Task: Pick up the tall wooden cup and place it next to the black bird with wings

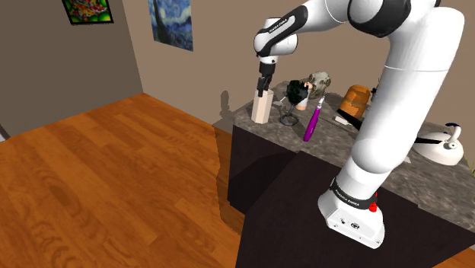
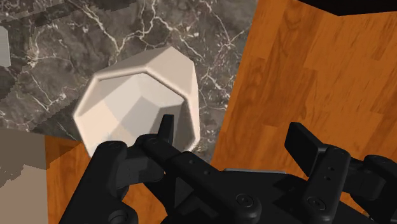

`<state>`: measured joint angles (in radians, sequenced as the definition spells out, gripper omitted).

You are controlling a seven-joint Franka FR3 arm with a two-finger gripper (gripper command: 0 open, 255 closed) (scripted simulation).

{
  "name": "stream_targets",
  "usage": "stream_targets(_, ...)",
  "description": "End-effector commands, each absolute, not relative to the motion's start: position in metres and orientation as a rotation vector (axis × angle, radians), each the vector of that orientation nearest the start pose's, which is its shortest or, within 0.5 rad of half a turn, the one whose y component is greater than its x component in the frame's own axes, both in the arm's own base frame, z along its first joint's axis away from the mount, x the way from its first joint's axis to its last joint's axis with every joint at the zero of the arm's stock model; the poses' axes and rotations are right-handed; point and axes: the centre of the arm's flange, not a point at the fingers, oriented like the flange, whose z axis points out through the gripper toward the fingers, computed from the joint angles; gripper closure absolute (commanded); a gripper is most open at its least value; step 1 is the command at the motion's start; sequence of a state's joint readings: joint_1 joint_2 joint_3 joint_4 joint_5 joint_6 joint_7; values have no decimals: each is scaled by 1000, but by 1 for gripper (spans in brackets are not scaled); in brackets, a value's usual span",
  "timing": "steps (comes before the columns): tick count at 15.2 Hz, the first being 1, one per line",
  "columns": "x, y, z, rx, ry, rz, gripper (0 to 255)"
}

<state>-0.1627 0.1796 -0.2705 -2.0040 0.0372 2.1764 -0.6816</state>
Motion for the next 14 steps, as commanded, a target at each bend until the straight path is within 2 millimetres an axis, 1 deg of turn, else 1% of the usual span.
stream_targets(1,551,-258,359,-3135,-375,6,0)
stream_targets(2,556,-263,355,-3134,-378,4,0)
stream_targets(9,556,-263,318,-3134,-378,4,0)
stream_targets(10,556,-263,315,-3134,-378,4,0)
stream_targets(14,556,-263,315,-3134,-378,4,0)
